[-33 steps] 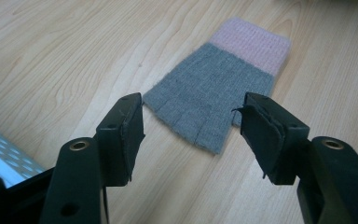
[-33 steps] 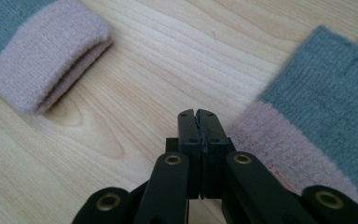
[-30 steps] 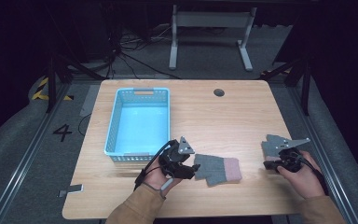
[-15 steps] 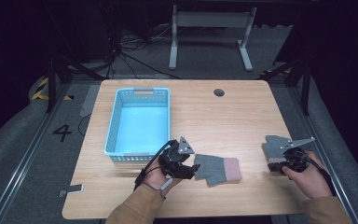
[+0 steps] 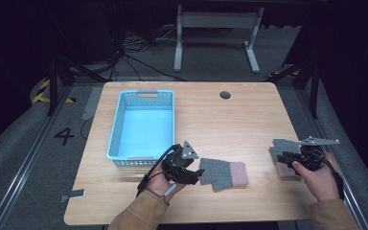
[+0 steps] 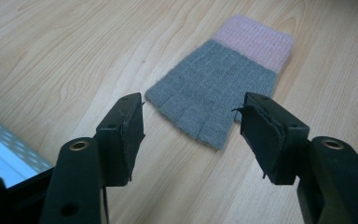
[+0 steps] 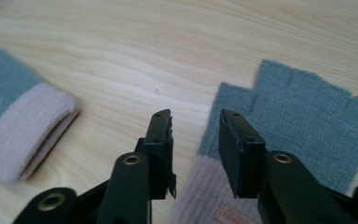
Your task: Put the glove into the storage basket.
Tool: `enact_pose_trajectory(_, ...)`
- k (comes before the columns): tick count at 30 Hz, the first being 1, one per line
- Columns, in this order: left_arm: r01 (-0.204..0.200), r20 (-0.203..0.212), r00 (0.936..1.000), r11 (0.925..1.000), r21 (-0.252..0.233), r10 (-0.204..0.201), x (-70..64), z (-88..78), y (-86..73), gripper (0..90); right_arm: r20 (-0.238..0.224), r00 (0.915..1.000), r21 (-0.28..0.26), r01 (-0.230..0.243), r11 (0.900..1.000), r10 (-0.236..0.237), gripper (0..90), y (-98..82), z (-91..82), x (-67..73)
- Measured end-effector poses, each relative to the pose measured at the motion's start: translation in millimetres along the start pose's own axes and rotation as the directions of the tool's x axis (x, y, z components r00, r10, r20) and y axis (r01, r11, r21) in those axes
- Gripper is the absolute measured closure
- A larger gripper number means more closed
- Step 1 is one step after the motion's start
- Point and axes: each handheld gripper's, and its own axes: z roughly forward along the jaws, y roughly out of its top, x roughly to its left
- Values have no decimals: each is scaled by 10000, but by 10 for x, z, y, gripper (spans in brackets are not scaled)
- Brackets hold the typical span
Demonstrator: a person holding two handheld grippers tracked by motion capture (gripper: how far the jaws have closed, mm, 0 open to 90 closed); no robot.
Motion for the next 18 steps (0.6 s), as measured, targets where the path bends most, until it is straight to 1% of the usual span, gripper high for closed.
enact_pose_trajectory(2, 48, -37, 10000, 10000, 32, -48, 4, -10, -14, 399, 209, 9996, -63, -198, 9998, 199, 617, 5, 12, -36)
enact_pose_trajectory(4, 115, -89, 9999, 9999, 28, -114, 15, -25, -32, 399, 394, 9979, -45, -509, 9987, 510, 609, 9, 26, -74)
enact_pose_trajectory(6, 152, -150, 9998, 9999, -1, -152, 16, -34, -50, 399, 660, 9948, -18, -775, 9970, 774, 605, 8, 45, -118)
enact_pose_trajectory(10, 258, -254, 9993, 9997, -12, -258, 23, -63, -83, 399, 1155, 9876, 116, -1084, 9940, 1064, 596, 0, 90, -216)
enact_pose_trajectory(14, 349, -307, 9989, 9994, 1, -348, 31, -82, -107, 399, 1260, 9824, 231, -1417, 9896, 1377, 587, -7, 143, -273)
enact_pose_trajectory(18, 377, -345, 9987, 9993, 29, -376, 34, -98, -124, 399, 1461, 9787, 504, -1532, 9869, 1444, 586, -16, 204, -299)
